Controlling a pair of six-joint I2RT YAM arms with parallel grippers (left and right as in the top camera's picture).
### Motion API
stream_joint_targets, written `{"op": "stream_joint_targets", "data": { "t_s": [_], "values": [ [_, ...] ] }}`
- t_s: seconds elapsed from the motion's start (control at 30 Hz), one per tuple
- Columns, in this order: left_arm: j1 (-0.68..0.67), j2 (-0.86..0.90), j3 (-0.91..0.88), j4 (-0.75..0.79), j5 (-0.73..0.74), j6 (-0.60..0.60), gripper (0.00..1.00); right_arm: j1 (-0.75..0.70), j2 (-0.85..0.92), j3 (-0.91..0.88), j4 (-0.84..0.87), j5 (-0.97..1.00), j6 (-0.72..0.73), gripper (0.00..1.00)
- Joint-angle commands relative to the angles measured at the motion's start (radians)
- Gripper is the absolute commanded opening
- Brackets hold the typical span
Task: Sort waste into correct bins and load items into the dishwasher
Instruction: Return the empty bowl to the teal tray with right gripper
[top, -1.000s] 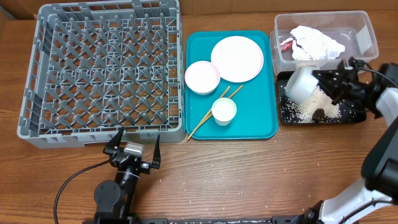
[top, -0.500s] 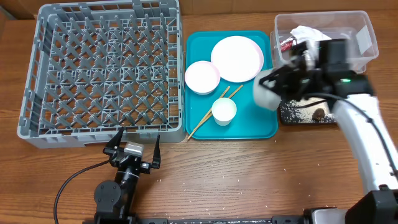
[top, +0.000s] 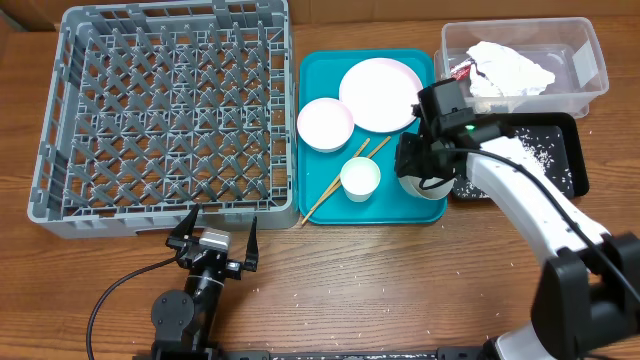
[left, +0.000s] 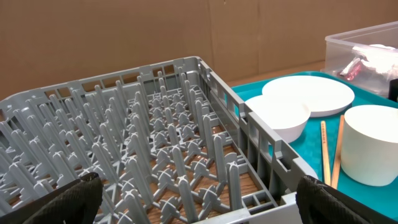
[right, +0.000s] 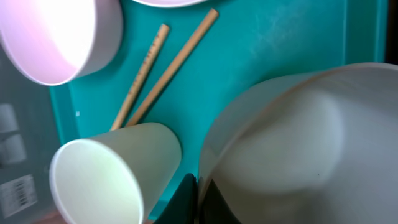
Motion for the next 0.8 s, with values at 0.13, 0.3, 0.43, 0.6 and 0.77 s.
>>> {"op": "stream_joint_targets", "data": {
  "t_s": [0.13, 0.3, 0.43, 0.6, 0.77],
  "values": [
    [0.006, -0.009, -0.006, 0.0, -0.007, 0.011, 1.0, 0.01, 0.068, 0.017, 0.015, -0.016, 0.011, 0.04],
    [0.006, -0.009, -0.006, 0.0, -0.007, 0.011, 1.0, 0.011, 0.072, 0.024, 0.013, -0.025, 0.011, 0.34],
    [0.006, -0.009, -0.006, 0.0, -0.007, 0.011, 1.0, 0.011, 0.071, 0.116, -0.06, -0.032, 0.011, 0.36],
    [0.006, -0.009, -0.006, 0.0, -0.007, 0.011, 1.0, 0.013, 0.071, 0.251, -0.152, -0.033, 0.011, 0.37],
    [0.006, -0.009, -0.006, 0.0, -0.007, 0.011, 1.0, 0.055, 0.079, 0.25, -0.158, -0.04, 0.008, 0.41]
  ]
}}
